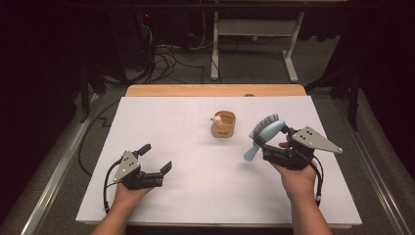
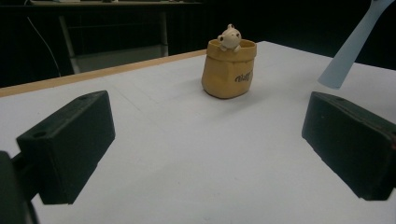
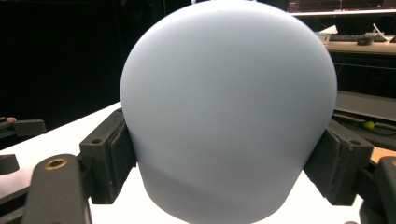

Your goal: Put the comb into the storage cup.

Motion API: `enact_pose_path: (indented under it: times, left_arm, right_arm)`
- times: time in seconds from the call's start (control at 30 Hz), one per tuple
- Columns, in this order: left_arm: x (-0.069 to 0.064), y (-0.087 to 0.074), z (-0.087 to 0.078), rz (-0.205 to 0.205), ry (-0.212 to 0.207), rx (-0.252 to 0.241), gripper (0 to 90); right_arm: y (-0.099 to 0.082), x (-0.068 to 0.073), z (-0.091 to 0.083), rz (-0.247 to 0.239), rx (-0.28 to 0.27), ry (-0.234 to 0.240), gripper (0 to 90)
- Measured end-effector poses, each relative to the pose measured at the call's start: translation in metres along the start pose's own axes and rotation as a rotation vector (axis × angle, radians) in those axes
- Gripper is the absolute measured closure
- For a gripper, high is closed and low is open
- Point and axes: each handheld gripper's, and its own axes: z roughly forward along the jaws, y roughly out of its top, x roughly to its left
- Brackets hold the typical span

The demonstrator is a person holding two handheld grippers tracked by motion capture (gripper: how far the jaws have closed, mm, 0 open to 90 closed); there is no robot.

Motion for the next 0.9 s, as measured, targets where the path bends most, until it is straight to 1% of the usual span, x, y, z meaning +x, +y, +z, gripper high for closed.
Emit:
enact_pose_path:
  times: [0.1,0.23,0.47,0.57,0.7,0.8,0.9]
  left_arm:
    - [0.000,0.000,0.001,0.000,-0.001,0.001,3.6]
    - [0.000,-0.001,0.001,-0.002,-0.005,0.022,3.6]
    - [0.000,-0.001,0.002,-0.006,-0.007,0.035,3.5]
    - [0.000,-0.001,0.001,-0.013,-0.012,0.045,4.3]
    - [0.000,-0.001,0.002,-0.016,-0.019,0.044,4.5]
    - [0.000,-0.001,0.001,-0.006,-0.017,0.045,4.5]
    - [0.000,0.000,0.001,-0.008,-0.016,0.038,4.5]
  right_arm:
    - [0.002,0.000,0.004,-0.001,0.001,-0.004,20.8]
    - [0.005,-0.001,0.008,-0.002,0.001,-0.005,20.8]
    - [0.010,-0.001,0.016,-0.003,-0.002,-0.002,20.8]
    - [0.011,-0.001,0.019,-0.003,-0.005,-0.001,20.8]
    - [0.013,-0.001,0.023,-0.002,-0.003,-0.002,20.8]
    - [0.016,-0.001,0.025,-0.001,-0.006,-0.001,20.8]
    - [0.018,-0.001,0.027,-0.005,-0.008,-0.001,20.9]
